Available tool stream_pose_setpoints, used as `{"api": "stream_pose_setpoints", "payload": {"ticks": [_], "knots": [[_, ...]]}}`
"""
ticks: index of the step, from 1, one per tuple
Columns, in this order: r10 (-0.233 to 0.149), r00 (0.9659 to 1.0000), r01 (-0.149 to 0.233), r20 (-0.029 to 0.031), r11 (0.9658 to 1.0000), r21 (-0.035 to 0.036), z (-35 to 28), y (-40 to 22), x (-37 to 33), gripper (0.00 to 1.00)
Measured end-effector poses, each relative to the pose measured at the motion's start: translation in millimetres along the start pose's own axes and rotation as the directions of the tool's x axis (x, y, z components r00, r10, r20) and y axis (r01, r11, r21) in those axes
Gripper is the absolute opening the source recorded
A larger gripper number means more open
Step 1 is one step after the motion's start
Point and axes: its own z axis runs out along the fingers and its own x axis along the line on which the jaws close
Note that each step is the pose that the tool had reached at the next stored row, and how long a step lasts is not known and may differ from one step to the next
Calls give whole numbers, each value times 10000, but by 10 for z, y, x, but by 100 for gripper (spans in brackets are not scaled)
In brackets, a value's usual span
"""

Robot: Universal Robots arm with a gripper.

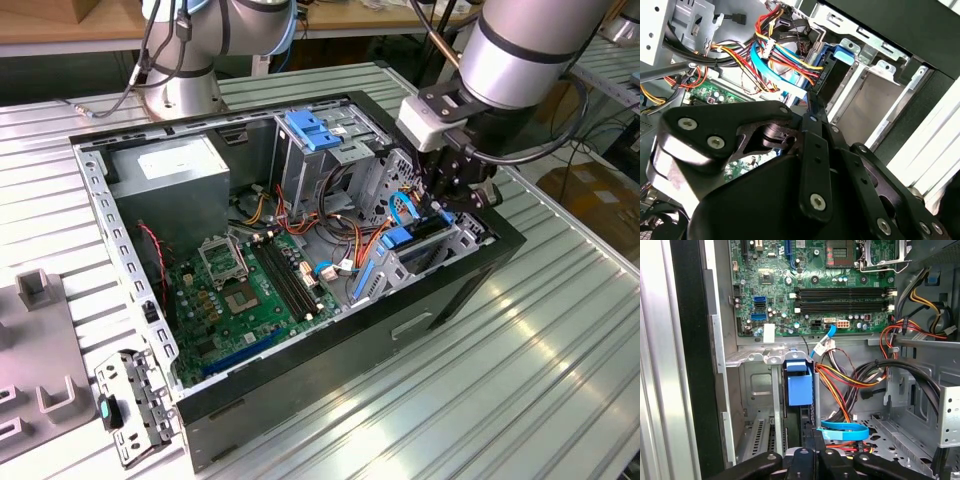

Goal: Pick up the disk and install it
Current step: 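Insert the second disk wire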

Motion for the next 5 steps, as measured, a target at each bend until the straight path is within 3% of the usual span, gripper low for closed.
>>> {"api": "stream_pose_setpoints", "payload": {"ticks": [5], "knots": [[0,10000,0,-1,10000,0,0,0,-8,11]]}}
